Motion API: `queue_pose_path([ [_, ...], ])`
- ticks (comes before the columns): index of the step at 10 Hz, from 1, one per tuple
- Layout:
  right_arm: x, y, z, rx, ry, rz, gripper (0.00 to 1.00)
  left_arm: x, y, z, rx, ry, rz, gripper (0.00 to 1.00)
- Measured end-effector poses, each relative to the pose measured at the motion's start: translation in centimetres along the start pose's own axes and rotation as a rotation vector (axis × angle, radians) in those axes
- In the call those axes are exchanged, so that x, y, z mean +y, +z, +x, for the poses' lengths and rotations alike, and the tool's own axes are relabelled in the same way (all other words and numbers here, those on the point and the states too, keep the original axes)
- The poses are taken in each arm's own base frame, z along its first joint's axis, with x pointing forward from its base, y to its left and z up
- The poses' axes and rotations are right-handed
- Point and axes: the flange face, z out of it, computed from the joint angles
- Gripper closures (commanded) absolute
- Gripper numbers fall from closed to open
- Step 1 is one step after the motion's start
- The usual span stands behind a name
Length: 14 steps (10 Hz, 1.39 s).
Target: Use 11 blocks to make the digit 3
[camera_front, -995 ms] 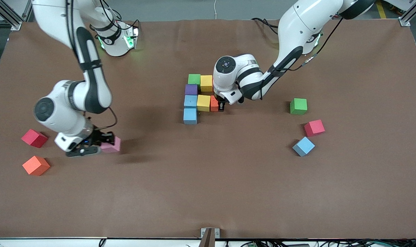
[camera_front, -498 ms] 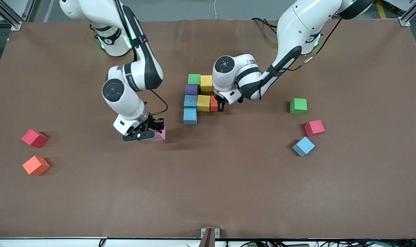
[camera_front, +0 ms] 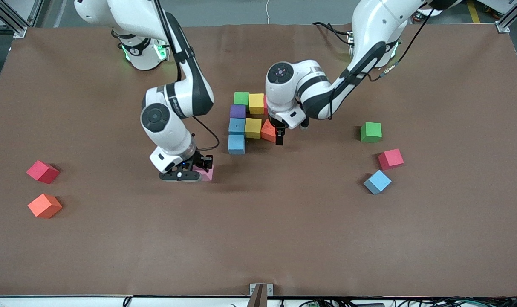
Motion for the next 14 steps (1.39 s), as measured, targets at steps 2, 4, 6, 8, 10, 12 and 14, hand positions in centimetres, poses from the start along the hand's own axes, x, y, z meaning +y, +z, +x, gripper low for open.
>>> queue_pose_path([
  [2,-2.5,0.5,0.3,-0.027,0.023,-0.028,0.86,2.1,-3.2,3.2,0.009,-0.01,0.008,0.0],
  [4,-4.8,1.3,-0.9,-0.029,0.033,-0.04,0.86,7.0,-4.1,10.4,-0.006,-0.057,0.024,0.0],
  [6,-7.3,2.8,-2.9,-0.038,0.013,-0.06,0.86,11.0,-2.7,18.4,-0.002,-0.123,0.046,0.0],
  [8,-9.0,4.2,-4.4,-0.043,-0.011,-0.081,0.84,13.8,-0.8,26.1,-0.023,-0.205,0.07,0.0],
  [10,-9.9,5.1,-5.1,-0.043,-0.033,-0.098,0.84,15.9,1.8,32.4,-0.026,-0.27,0.074,0.0],
  [12,-10.8,6.0,-5.5,-0.039,-0.044,-0.111,0.84,17.0,4.9,36.3,-0.006,-0.309,0.083,0.0],
  [14,-11.2,6.4,-5.6,-0.036,-0.047,-0.117,0.84,17.7,6.9,38.0,0.007,-0.316,0.085,0.0],
])
